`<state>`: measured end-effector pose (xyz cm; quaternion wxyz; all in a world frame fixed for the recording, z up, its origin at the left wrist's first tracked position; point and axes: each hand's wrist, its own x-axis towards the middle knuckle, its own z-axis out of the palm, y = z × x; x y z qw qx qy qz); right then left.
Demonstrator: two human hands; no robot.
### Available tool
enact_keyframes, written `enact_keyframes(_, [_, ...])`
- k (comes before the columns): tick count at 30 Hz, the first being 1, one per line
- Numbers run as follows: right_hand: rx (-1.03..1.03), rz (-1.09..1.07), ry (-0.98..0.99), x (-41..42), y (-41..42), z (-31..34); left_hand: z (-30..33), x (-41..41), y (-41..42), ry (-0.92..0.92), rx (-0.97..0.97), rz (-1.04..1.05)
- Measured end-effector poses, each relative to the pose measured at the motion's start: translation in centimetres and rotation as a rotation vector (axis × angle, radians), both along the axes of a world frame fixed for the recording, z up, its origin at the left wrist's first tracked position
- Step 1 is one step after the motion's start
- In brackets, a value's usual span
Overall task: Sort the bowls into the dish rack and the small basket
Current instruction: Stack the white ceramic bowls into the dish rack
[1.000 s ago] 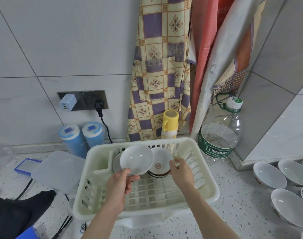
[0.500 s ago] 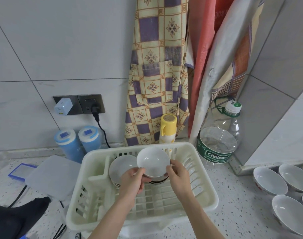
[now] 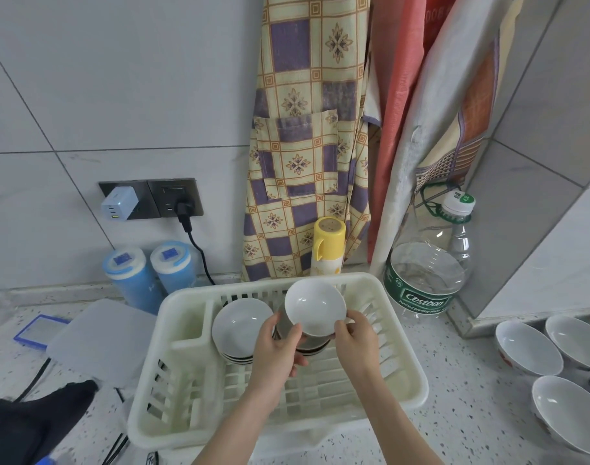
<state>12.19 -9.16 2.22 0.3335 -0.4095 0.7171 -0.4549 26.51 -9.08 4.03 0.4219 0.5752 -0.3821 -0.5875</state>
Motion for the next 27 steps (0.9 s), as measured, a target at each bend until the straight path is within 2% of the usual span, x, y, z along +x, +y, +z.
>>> enact_keyframes(6, [0.044, 0.029, 0.028, 0.0, -0.1, -0.1, -0.9, 0.8, 0.9, -0.177, 0.032, -0.053])
enact_keyframes(9, [0.062, 0.052, 0.066, 0.1, -0.1, -0.1, -1.1, 1.4, 1.0, -0.233, 0.129, -0.099])
enact_keyframes(15, [0.1, 0.096, 0.154, 0.4, 0.0, -0.1, -1.3, 1.4, 0.4, -0.181, 0.238, -0.086])
enact_keyframes(23, [0.151, 0.059, 0.166, 0.4, 0.1, 0.2, -1.3, 0.4, 0.1, -0.085, 0.211, -0.059])
enact_keyframes(27, [0.27, 0.081, 0.149, 0.4, 0.0, 0.2, -1.4, 0.5, 0.0, -0.074, 0.212, -0.054])
